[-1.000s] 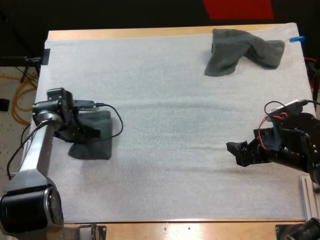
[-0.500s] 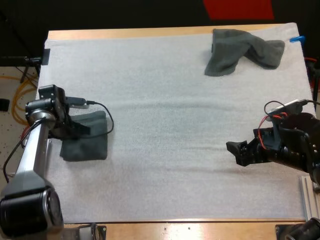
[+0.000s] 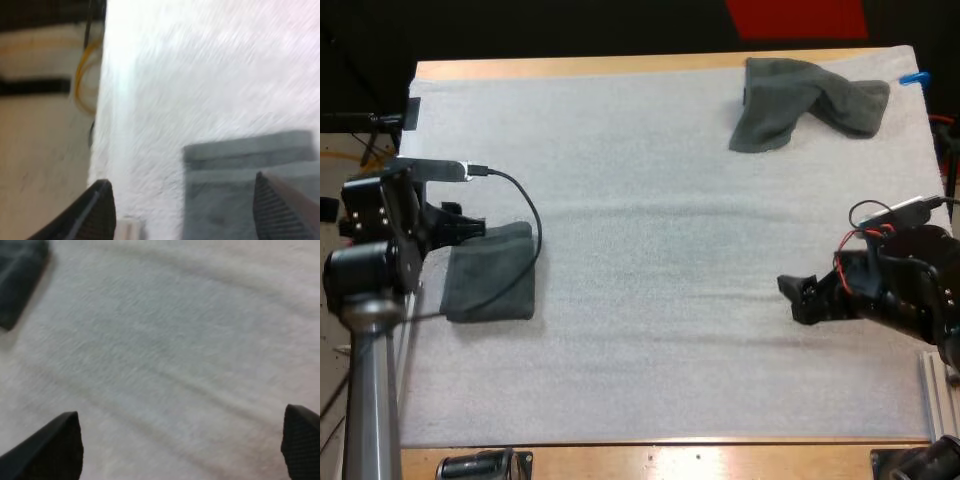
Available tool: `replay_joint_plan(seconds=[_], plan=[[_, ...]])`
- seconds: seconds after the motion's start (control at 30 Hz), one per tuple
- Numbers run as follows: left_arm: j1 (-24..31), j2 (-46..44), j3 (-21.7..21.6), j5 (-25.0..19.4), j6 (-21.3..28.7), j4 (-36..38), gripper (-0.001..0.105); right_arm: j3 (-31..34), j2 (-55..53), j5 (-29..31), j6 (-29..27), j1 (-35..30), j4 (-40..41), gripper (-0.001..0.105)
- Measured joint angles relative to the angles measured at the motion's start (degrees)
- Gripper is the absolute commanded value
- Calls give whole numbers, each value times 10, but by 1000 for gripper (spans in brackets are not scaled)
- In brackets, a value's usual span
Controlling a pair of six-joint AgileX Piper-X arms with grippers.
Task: Pick towel from pile fold and stack
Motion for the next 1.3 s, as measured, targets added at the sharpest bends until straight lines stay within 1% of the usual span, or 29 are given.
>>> replay_joint_plan(seconds=[0.1,0.17,0.3,0.37,0.5,0.57,0.7,0.8,0.93,1.07,1.2,1.3], plan=[[-45,-38,0,18,-41,-3,57,0,2,11,0,-14,-29,78],[-86,-56,0,22,-58,-3,57,0,8,15,0,-35,-43,78],[-165,-78,0,22,-63,-3,57,0,31,24,-5,-105,-50,78],[-195,-88,0,22,-64,-3,57,0,36,26,-21,-145,-50,78],[-222,-115,0,23,-64,-3,57,0,35,30,-60,-225,-51,78],[-223,-130,0,23,-64,-3,57,0,35,32,-63,-255,-51,78],[-204,-157,0,-9,-53,-2,57,1,19,32,-89,-271,-51,78],[-163,-176,0,-16,-29,11,57,1,-7,32,-101,-271,-41,78],[-95,-202,0,-16,-18,48,57,1,-39,32,-108,-271,-30,78],[-38,-255,0,4,-17,82,57,1,-66,56,-117,-271,-28,78],[-32,-331,0,19,-19,83,57,1,-100,56,-117,-271,-26,78],[-32,-398,-1,20,-19,90,57,1,-138,59,-117,-271,-25,78]])
